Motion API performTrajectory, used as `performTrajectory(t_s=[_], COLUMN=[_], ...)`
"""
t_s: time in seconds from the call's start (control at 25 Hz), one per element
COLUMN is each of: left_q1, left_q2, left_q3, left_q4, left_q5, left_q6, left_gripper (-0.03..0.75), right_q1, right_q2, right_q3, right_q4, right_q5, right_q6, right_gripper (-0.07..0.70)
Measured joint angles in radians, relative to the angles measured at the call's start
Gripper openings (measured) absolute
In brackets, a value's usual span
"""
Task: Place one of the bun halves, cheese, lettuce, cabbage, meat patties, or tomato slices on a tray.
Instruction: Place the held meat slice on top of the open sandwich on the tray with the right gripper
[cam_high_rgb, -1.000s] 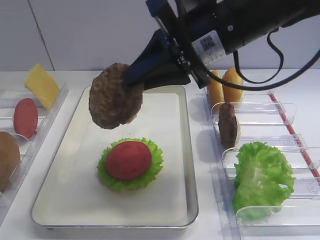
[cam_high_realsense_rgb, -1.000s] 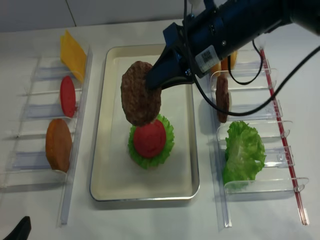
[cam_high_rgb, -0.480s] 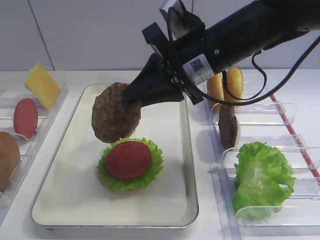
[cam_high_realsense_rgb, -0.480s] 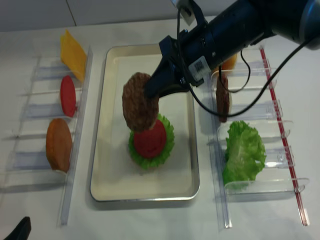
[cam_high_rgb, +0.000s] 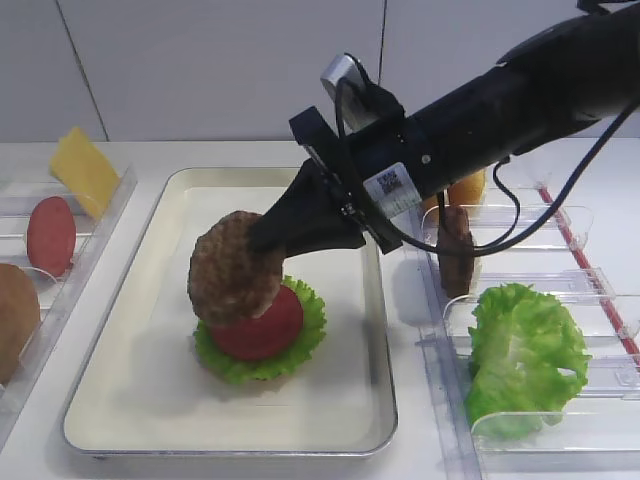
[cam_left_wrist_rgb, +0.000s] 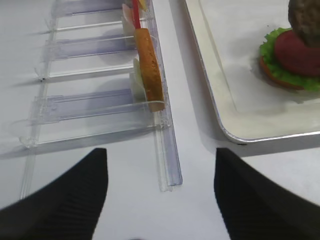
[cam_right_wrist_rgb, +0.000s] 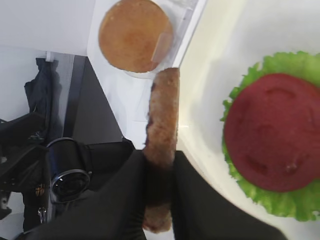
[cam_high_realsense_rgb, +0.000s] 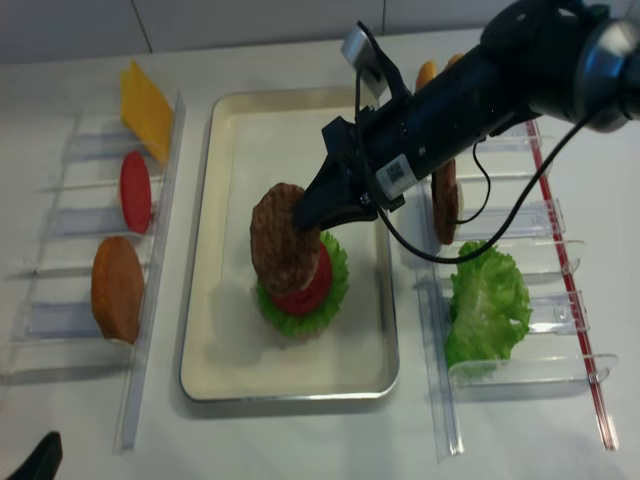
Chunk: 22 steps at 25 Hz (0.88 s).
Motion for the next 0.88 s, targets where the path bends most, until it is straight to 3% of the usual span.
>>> performTrajectory(t_s=[0.28, 0.88], left_q1=[0.000, 0.000], left_q2=[0.000, 0.000], left_q3=[0.000, 0.000], left_q4=[0.000, 0.000], left_q5=[0.000, 0.000], left_q6=[0.000, 0.000], left_gripper=[0.430, 0.429], right_q1=[0.000, 0.000], right_q2=[0.046, 0.110], right_q3=[0.002, 0.002], right_q4=[0.044, 0.021], right_q5=[-0.010, -0.018], right_q6=[-0.057, -0.073], right_gripper=[0.139, 0.139])
